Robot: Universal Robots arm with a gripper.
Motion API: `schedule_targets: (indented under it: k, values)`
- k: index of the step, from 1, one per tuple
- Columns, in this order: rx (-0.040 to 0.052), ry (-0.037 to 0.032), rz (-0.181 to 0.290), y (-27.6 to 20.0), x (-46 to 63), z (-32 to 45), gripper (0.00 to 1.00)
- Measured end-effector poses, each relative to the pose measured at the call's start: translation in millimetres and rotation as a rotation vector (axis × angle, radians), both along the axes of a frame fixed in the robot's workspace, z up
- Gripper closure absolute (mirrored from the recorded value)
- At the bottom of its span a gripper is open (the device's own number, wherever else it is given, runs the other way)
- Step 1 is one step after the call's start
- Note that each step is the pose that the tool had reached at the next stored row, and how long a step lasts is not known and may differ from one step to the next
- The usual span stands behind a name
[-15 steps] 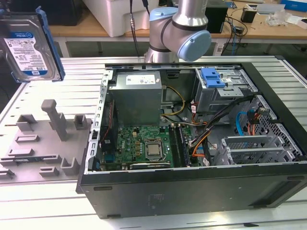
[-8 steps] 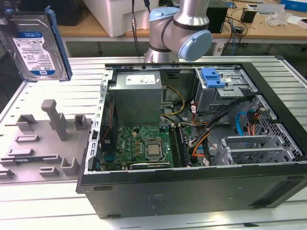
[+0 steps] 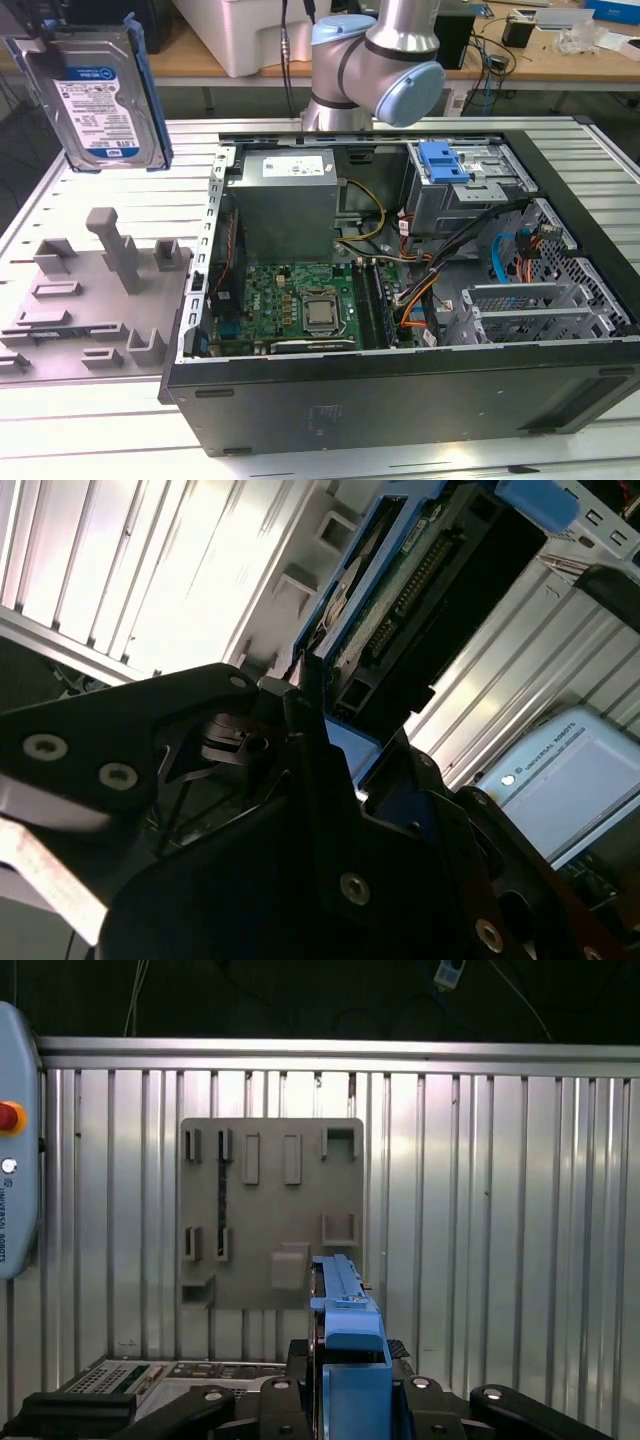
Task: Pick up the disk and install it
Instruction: 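Pick up the disk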
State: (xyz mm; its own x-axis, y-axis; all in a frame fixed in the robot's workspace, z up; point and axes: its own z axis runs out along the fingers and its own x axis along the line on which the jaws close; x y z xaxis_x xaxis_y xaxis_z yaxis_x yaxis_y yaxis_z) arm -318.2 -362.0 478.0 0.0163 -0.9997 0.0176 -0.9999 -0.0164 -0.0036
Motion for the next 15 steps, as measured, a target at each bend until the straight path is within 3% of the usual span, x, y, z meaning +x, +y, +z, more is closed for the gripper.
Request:
schedule_targets:
  k: [9,15]
  values:
    - [0.0000,-0.0001,0.000,-4.7,27.5,0.7,0.63]
    - [0.0000,-0.0001,0.000,-10.3,47.3,1.8,0.63]
